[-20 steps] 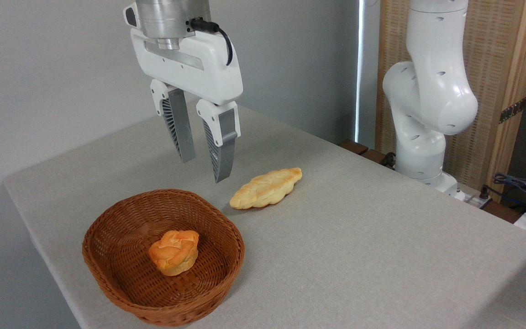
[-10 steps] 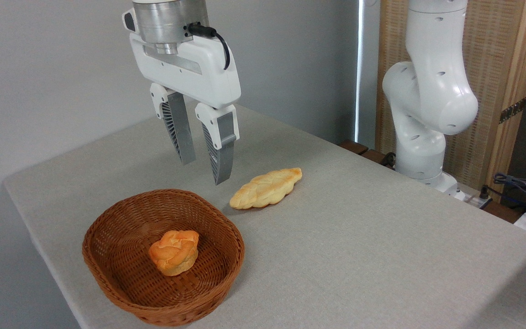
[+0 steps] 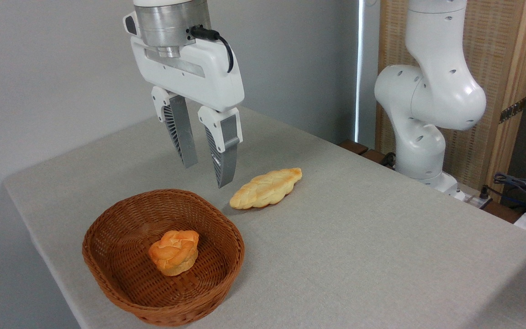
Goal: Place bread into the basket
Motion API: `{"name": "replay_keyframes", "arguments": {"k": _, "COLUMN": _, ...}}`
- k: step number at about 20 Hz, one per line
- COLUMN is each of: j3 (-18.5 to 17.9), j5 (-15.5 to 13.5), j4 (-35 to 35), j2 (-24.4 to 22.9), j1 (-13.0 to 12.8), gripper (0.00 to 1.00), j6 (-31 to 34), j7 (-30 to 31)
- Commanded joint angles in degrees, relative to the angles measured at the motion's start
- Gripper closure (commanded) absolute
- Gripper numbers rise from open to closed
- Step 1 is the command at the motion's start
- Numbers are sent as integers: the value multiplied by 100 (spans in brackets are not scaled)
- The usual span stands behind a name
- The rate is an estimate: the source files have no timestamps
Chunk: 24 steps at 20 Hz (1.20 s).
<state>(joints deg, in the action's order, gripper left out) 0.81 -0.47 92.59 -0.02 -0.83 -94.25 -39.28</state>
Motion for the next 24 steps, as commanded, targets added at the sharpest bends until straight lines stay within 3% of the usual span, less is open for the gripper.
{"name": "replay_keyframes", "arguments": {"k": 1, "j3": 51, "j5": 29, "j4": -74, "j2": -7, "j1": 66, "gripper": 0, "j6": 179, "j7": 43}}
{"name": "replay_keyframes", "arguments": {"k": 4, "j3": 7, "j5": 29, "j4": -57, "j2": -7, "j1": 57, "gripper": 0, "j6": 188, "j7": 105}}
{"name": "replay_keyframes", "arguments": {"k": 8, "j3": -309, "j5": 38, "j4": -39, "j2": -24, "j1": -224, "gripper": 0, "j6": 267, "j7": 61}}
{"name": "replay_keyframes", "arguments": {"k": 17, "j3": -318, "j5": -6, "j4": -66, "j2": 11, "j1": -242, "gripper": 0, "j6": 241, "j7": -457}}
{"name": "replay_keyframes", "arguments": {"k": 20, "j3": -318, "j5": -233, "j4": -66, "j2": 11, "j1": -268, "gripper": 0, "j6": 92, "j7": -598}}
{"name": "replay_keyframes", "arguments": {"k": 24, "j3": -318, "j5": -226, "j4": -57, "j2": 11, "j1": -295, "gripper": 0, "j6": 47, "j7": -599}}
